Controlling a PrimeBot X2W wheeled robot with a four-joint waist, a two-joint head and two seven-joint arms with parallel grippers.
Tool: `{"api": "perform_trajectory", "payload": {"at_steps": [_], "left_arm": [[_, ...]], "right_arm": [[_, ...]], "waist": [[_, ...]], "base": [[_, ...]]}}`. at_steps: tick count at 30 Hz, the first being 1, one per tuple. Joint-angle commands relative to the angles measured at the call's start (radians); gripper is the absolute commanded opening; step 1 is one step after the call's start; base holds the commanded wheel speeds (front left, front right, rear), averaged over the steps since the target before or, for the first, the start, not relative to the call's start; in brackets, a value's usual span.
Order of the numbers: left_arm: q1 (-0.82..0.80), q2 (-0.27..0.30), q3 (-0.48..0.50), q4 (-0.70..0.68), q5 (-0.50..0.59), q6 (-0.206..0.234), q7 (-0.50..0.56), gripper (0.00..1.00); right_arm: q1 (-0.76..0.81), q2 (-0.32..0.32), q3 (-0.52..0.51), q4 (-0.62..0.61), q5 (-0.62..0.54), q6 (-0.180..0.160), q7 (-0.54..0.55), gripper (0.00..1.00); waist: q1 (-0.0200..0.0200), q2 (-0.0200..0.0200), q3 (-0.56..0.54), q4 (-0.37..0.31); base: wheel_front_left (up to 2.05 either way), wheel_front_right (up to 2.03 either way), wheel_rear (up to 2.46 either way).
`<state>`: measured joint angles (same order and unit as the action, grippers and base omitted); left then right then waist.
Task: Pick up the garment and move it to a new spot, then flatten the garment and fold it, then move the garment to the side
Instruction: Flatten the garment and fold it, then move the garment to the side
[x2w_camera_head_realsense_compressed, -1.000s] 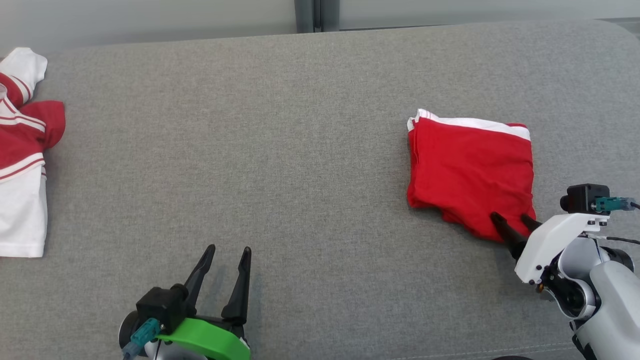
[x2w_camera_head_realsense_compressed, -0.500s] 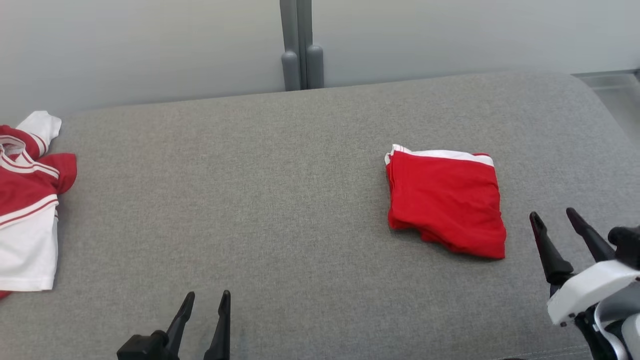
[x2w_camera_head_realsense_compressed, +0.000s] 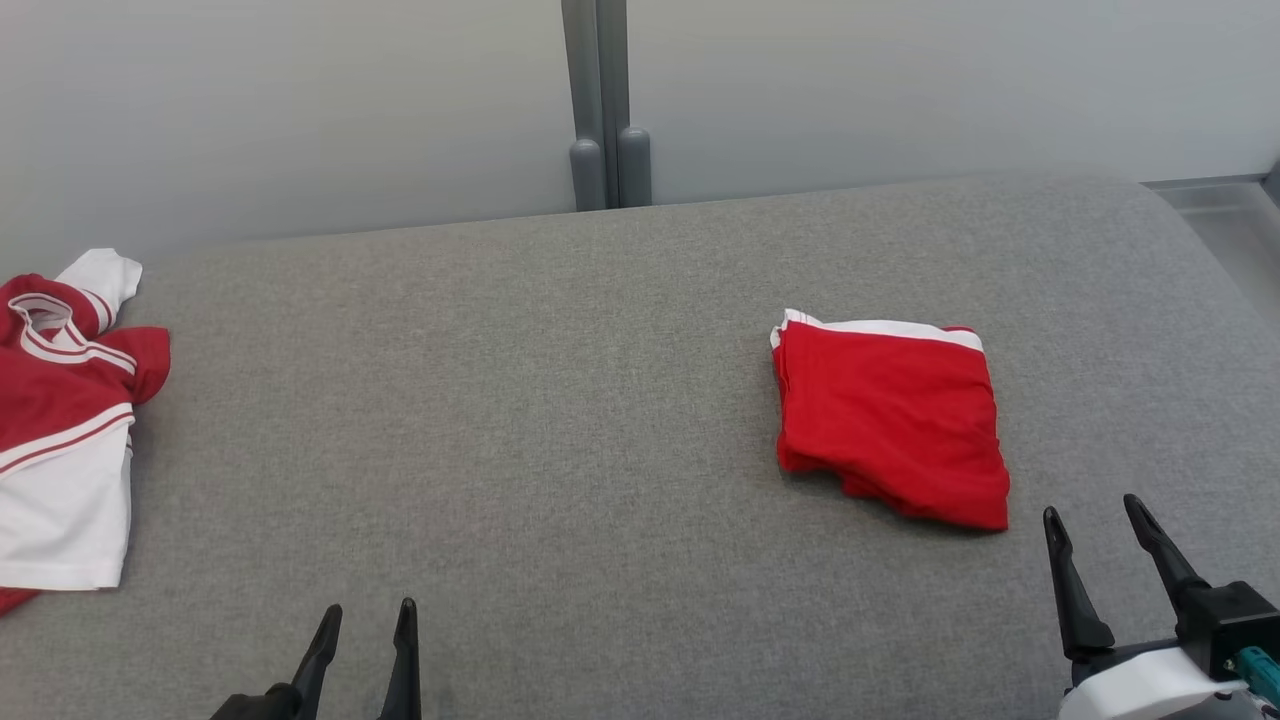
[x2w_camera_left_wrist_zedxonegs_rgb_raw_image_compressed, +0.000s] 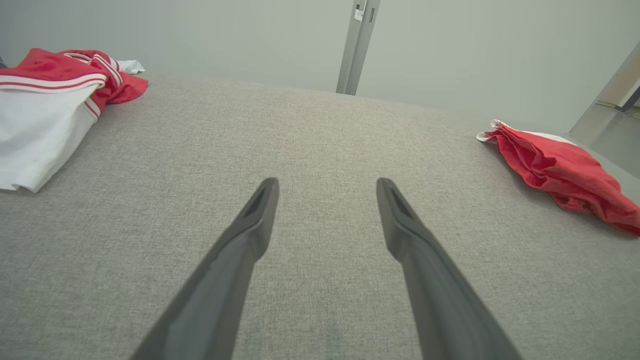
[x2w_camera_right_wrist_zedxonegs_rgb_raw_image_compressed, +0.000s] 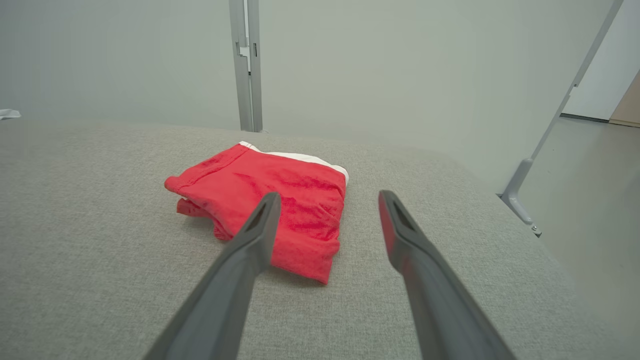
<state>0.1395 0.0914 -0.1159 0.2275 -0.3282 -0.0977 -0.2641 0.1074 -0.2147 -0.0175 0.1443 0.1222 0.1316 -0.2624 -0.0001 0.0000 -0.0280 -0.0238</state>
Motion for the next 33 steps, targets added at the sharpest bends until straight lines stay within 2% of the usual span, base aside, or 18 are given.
{"api": "perform_trajectory", "payload": {"at_steps": [1,7,15,18,20,21,26,29,33], "left_arm": [[0.018,-0.003,0.009,-0.003,0.012,-0.008,0.000,1.00],[0.015,-0.013,0.024,0.019,0.056,-0.024,0.000,1.00],[-0.004,-0.028,0.037,0.020,0.073,-0.032,0.000,1.00],[-0.007,-0.030,0.038,0.015,0.075,-0.033,0.000,1.00],[-0.008,-0.032,0.039,0.009,0.076,-0.033,0.000,1.00],[-0.009,-0.034,0.042,0.001,0.067,-0.034,0.000,1.00],[-0.050,-0.037,0.018,-0.015,0.064,-0.034,0.000,1.00],[-0.082,-0.038,-0.004,-0.010,0.054,-0.033,0.000,1.00],[-0.126,-0.039,-0.038,-0.007,0.043,-0.033,0.000,1.00]], "right_arm": [[0.019,0.011,-0.008,-0.016,-0.019,-0.002,-0.002,1.00],[0.051,0.055,-0.043,-0.072,-0.064,-0.002,-0.003,1.00],[0.041,0.050,-0.055,-0.053,-0.075,-0.002,-0.003,1.00],[0.029,0.083,-0.095,0.000,0.005,-0.002,-0.003,1.00],[-0.021,0.077,-0.124,0.031,0.050,-0.001,-0.003,1.00],[-0.070,0.074,-0.128,0.101,0.115,-0.001,-0.002,1.00],[-0.307,0.022,-0.091,0.226,0.330,-0.001,0.224,1.00],[-0.417,-0.031,-0.057,0.286,0.413,-0.002,0.355,1.00],[-0.515,-0.080,-0.056,0.381,0.437,-0.001,0.467,1.00]], "waist": [[0.0001,0.0000,0.004,0.001],[0.0001,0.0000,0.009,0.008],[0.0001,0.0000,0.011,0.025],[0.0001,0.0000,0.014,0.029],[0.0001,0.0000,0.022,0.027],[0.0001,0.0000,0.037,0.020],[0.0001,0.0000,0.131,0.006],[0.0001,0.0000,0.173,0.020],[0.0001,0.0000,0.225,0.063]], "base": [[0.00,0.00,0.00],[0.00,0.00,0.00],[0.00,0.00,0.00],[0.00,0.00,0.00],[0.00,0.00,0.00],[0.00,0.00,0.00],[0.00,0.00,0.00],[0.00,0.00,0.00],[0.00,0.00,0.00]]}}
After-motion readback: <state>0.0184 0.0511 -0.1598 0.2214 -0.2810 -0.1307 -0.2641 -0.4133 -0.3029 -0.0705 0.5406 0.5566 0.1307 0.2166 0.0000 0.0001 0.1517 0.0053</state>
